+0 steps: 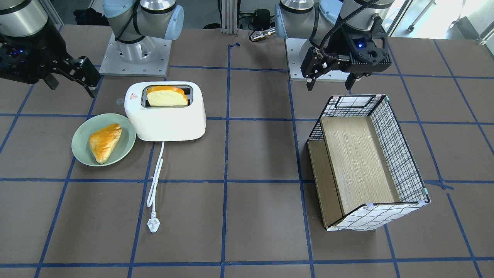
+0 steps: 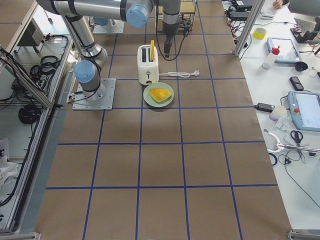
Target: Press toaster with right arm
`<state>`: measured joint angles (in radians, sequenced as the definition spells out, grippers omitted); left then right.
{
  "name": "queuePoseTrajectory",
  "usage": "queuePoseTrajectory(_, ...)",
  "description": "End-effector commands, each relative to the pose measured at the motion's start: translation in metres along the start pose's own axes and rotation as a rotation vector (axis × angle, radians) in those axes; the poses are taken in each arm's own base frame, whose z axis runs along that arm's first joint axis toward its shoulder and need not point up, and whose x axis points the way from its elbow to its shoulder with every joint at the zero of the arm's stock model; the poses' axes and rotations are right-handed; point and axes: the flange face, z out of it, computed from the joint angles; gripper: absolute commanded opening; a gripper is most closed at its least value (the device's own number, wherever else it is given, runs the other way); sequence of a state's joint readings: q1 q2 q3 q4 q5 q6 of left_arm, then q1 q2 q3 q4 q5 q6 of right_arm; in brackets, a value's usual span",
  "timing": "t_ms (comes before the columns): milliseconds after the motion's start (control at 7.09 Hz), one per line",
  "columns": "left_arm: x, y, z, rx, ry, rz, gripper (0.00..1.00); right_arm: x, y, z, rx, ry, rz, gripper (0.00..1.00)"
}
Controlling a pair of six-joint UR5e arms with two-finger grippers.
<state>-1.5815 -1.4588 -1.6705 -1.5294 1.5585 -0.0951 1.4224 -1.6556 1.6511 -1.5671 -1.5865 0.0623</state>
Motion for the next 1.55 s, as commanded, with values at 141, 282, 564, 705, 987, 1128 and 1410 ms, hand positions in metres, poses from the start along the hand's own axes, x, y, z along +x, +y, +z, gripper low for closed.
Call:
queuePoseTrajectory(141,0.0000,0.0000,0.0000,0.000,0.000,0.000,1.00,-0.0377,0.0159,-0.0007,0.003,0.004,-0.023,1.00)
queuePoseTrajectory(282,0.0000,0.0000,0.0000,0.000,0.000,0.000,1.00,-0.0368,0.0157,0.0000,0.002,0.007,-0.025,1.00)
queuePoseTrajectory(564,0.0000,0.0000,0.0000,0.000,0.000,0.000,1.00,-0.0368,0.0153,-0.0022,0.006,0.006,-0.025,1.00)
queuePoseTrajectory(705,0.0000,0.0000,0.0000,0.000,0.000,0.000,1.00,-0.0369,0.0146,-0.0017,0.006,0.006,-0.027,1.00)
queuePoseTrajectory(987,0.0000,0.0000,0.0000,0.000,0.000,0.000,1.00,-0.0371,0.0145,-0.0018,0.007,0.005,-0.027,1.00)
queuePoseTrajectory(1128,0.0000,0.0000,0.0000,0.000,0.000,0.000,1.00,-0.0371,0.0132,-0.0032,0.021,0.004,-0.028,1.00)
queuePoseTrajectory(1410,0.0000,0.0000,0.0000,0.000,0.000,0.000,1.00,-0.0370,0.0131,-0.0032,0.021,0.006,-0.028,1.00)
